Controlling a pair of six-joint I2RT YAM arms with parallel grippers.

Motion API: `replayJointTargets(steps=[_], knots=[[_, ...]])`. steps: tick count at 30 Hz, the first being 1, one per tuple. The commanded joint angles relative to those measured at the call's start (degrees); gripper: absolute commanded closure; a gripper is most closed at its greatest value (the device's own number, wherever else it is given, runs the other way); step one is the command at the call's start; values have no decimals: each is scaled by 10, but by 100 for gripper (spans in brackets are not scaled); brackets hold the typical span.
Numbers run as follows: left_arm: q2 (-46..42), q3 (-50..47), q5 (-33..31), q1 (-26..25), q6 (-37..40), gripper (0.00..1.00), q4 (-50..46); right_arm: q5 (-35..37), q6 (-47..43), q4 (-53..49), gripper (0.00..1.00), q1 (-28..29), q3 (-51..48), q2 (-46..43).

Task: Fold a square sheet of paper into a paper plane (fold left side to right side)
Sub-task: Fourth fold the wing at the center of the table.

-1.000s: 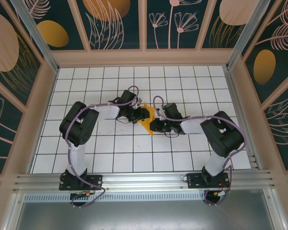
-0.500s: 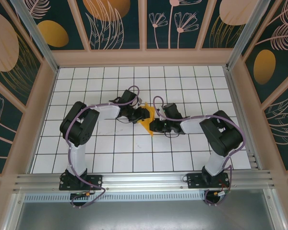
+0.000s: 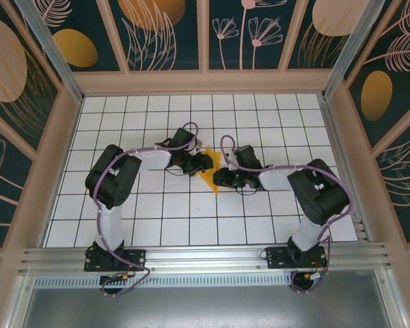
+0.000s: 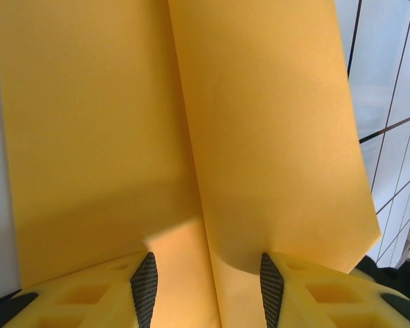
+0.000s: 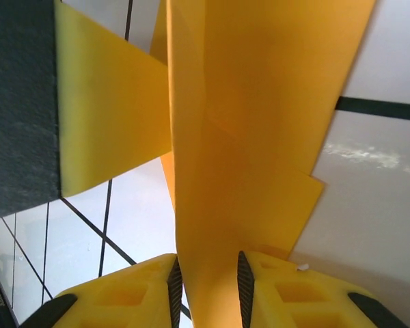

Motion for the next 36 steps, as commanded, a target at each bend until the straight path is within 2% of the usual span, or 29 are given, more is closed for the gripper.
replayJointTargets(steps=[1, 5, 7, 11, 20, 32, 36], knots=[[27, 4, -30, -3, 10, 53, -27, 2, -16, -16, 65, -9, 3, -42], [27, 4, -31, -3, 10, 53, -28, -69, -7, 5, 56, -44, 4, -67], [28, 5, -31, -3, 10, 53, -28, -76, -7, 0, 54, -57, 13, -68], [26, 3, -31, -3, 9, 53, -26, -68, -14, -12, 55, -75, 31, -46], [26, 2, -31, -3, 9, 53, -26, -93, 15, 46, 57, -76, 57, 14], [25, 3, -32, -3, 9, 53, -27, -103, 20, 53, 70, -75, 84, 59], [25, 2, -32, -3, 9, 53, -28, -101, 16, 46, 79, -75, 89, 68]])
